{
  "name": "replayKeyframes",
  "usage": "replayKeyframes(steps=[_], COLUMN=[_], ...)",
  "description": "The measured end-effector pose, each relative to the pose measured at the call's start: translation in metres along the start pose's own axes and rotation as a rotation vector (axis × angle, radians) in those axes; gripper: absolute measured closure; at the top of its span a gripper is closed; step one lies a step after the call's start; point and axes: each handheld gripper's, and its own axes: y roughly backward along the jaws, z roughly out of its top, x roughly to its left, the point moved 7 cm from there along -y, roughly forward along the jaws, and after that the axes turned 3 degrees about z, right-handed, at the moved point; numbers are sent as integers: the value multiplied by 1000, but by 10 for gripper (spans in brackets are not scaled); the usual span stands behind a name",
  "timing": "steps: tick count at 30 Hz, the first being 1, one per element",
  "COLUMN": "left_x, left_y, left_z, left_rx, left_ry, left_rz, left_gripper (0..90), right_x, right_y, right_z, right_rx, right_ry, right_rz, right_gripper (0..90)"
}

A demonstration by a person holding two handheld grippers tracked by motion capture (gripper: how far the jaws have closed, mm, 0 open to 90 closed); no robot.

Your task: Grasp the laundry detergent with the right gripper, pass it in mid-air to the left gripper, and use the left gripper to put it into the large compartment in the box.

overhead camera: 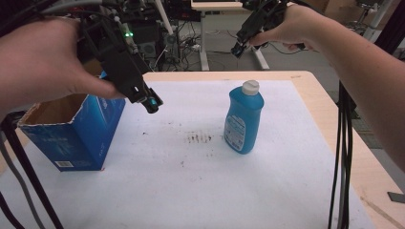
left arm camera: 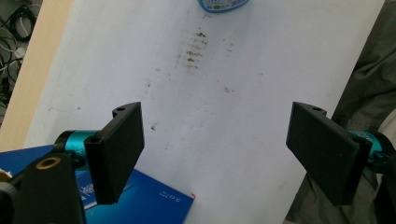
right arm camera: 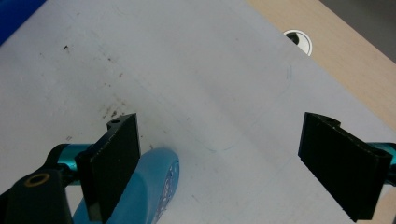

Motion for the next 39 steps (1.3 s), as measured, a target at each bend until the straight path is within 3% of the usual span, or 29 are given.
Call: replayKeyframes(steps=[11,22,30,39], left_x=[0,1,0,1], left_y=[0,-2,1,1], left_z=[-1,-3,-5,-7], left_rx=[2,0,-3,-2], left_ry=[4,7,4,1], left_rz=[5,8,9,10], left_gripper=[194,194,194,194], right_x=[1,12,26,44], right_y=[34,66,73,61], right_z=[-26,-71,-102,-131], right_rx=[-81,-185,-242,-261], right_ry=[-18,-20,-22,-28], right_rz=[-6,0,-3,-14], right_gripper=[121,121,121,121])
